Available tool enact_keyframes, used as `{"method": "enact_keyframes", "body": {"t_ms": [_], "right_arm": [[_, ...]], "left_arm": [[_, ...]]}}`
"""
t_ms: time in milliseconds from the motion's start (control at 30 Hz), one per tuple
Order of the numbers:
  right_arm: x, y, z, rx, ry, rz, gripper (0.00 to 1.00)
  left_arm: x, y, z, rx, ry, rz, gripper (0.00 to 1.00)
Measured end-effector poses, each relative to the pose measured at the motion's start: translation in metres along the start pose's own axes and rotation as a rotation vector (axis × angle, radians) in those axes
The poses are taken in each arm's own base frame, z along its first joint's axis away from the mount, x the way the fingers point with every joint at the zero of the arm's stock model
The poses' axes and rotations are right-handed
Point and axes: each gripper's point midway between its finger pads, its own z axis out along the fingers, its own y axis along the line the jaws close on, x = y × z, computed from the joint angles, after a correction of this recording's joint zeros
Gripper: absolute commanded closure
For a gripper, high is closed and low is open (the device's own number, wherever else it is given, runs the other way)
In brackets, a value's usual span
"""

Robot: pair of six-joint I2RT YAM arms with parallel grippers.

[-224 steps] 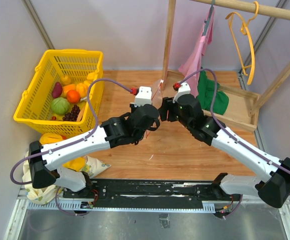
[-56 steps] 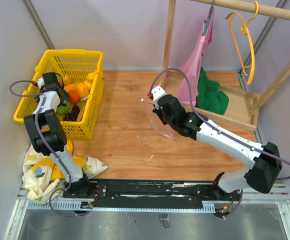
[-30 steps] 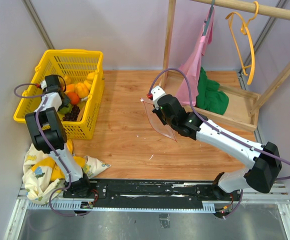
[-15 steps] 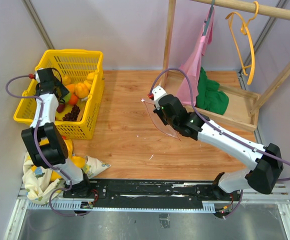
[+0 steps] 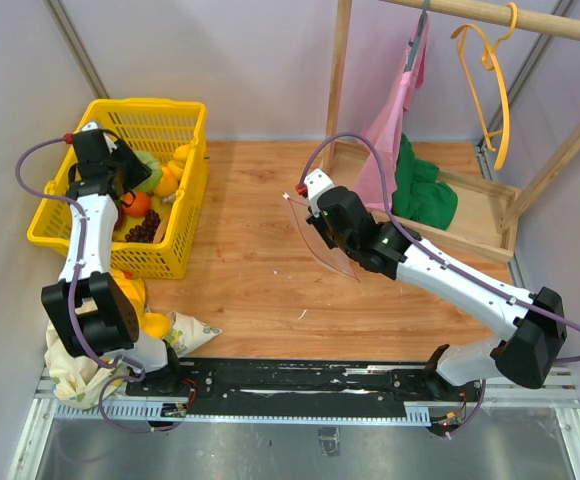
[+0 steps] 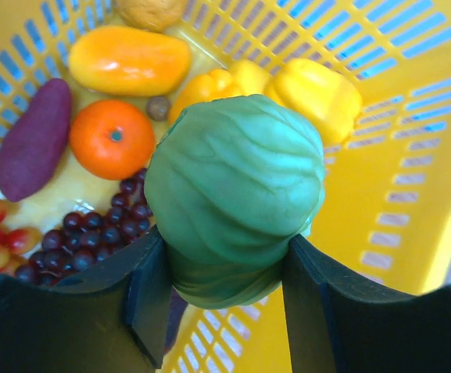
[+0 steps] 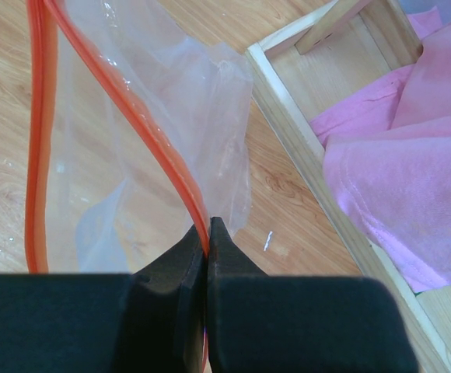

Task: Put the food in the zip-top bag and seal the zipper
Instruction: Pick up the fake vegetable from the bin.

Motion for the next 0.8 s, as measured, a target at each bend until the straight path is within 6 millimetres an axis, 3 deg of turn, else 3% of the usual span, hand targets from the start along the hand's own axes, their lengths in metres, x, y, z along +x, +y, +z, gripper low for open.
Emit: {"method": "enact_keyframes", "body": {"t_ms": [167, 367, 467, 633, 800], "right_arm": [[0.0, 0.001, 0.0, -0.002, 0.0, -0.001, 0.99], [-0.002, 0.001, -0.001, -0.003, -0.002, 0.0, 0.99], [-0.007, 0.0, -0.002, -0.002, -0.012, 0.005, 0.99], [-0.015, 0.0, -0.002, -0.001, -0.023, 0.022, 0.99], [-0.014, 0.004, 0.005, -0.005, -0.004, 0.028, 0.99]], "left_arm": [[0.005, -0.022, -0.022, 0.125, 0.018, 0.003, 0.75], [-0.013, -0.057, -0.076, 0.297, -0.058, 0.03, 0.76], [-0.015, -0.084, -0.105, 0.403, -0.086, 0.059, 0.76], [0.004, -0.137, -0.151, 0.607, -0.069, 0.124, 0.76], [0.038, -0.175, -0.19, 0.788, -0.01, 0.167, 0.76]]}}
